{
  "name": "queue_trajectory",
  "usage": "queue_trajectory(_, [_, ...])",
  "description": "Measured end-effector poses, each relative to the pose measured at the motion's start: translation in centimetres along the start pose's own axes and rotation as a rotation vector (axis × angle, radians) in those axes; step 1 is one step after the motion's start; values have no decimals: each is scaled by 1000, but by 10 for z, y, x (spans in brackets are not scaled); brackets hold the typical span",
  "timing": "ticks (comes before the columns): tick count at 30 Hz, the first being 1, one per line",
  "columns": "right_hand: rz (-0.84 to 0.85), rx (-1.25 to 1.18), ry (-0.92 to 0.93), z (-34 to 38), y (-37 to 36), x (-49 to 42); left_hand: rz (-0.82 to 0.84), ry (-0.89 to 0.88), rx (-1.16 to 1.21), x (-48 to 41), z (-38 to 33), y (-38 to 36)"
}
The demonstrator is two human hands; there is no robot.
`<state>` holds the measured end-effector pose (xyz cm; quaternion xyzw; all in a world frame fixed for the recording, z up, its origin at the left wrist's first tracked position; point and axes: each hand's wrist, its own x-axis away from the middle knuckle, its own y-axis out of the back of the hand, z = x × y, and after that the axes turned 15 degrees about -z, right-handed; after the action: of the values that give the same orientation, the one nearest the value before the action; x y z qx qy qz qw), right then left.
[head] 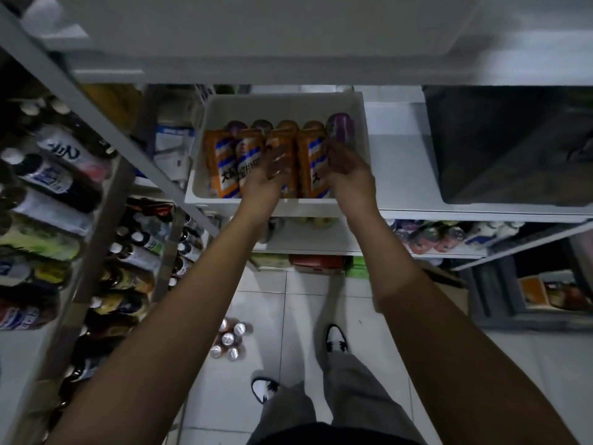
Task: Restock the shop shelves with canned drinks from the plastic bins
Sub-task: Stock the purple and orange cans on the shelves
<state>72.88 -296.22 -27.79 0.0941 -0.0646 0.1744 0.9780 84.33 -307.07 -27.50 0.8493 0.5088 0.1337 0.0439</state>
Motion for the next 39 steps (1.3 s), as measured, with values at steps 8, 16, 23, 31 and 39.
queue_trajectory(8, [63,419,25,-11,-26,-44,65,2,-139,-23,1,-31])
queue_trajectory(16, [43,615,-32,-26,-46,-62,28,27,-164,-29,-1,-33])
queue_trajectory(23, [-39,619,131,-8,-39,-55,8,73,-64,-26,-5,-20])
queue_trajectory(31, [-62,339,181,46,-21,-27,7,-20,32,-6,-35,-10])
queue_trajectory(39, [160,-182,-151,60,-25,16,-48,70,140,18,-47,46])
